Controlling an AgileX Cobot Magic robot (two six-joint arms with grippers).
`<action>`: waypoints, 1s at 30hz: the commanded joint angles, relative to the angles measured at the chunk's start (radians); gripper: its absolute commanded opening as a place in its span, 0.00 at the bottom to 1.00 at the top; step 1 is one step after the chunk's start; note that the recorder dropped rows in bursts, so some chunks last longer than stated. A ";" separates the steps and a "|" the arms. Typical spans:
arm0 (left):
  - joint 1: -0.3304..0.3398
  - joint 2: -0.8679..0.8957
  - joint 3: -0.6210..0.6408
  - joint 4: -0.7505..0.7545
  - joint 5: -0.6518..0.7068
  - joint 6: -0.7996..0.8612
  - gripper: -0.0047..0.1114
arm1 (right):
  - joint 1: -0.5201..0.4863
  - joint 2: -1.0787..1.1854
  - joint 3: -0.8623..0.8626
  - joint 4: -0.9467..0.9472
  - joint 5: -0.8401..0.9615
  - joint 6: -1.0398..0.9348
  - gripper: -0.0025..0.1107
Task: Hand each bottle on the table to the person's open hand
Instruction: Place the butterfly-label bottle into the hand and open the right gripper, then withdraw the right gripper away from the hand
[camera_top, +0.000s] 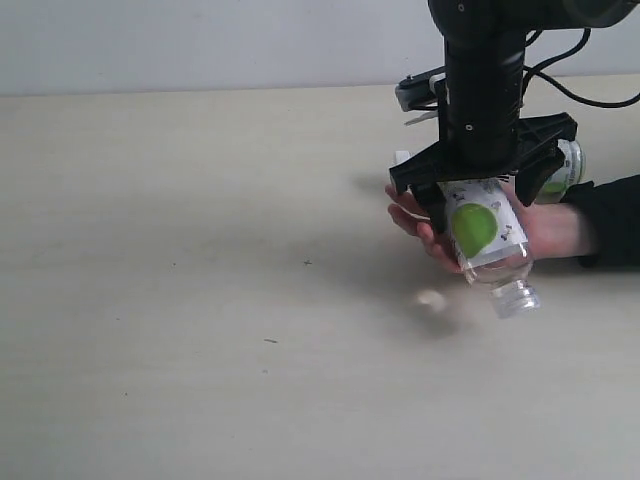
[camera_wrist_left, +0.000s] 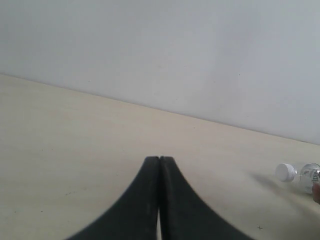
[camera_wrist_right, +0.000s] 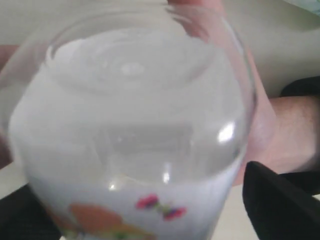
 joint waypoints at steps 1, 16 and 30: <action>0.002 -0.007 0.003 0.003 0.002 0.001 0.04 | -0.003 -0.011 -0.008 -0.031 0.000 -0.001 0.82; 0.002 -0.007 0.003 0.003 0.002 0.001 0.04 | -0.003 -0.264 -0.008 -0.045 0.000 -0.028 0.77; 0.002 -0.007 0.003 0.003 0.002 0.001 0.04 | -0.003 -1.128 0.465 0.025 -0.427 -0.285 0.02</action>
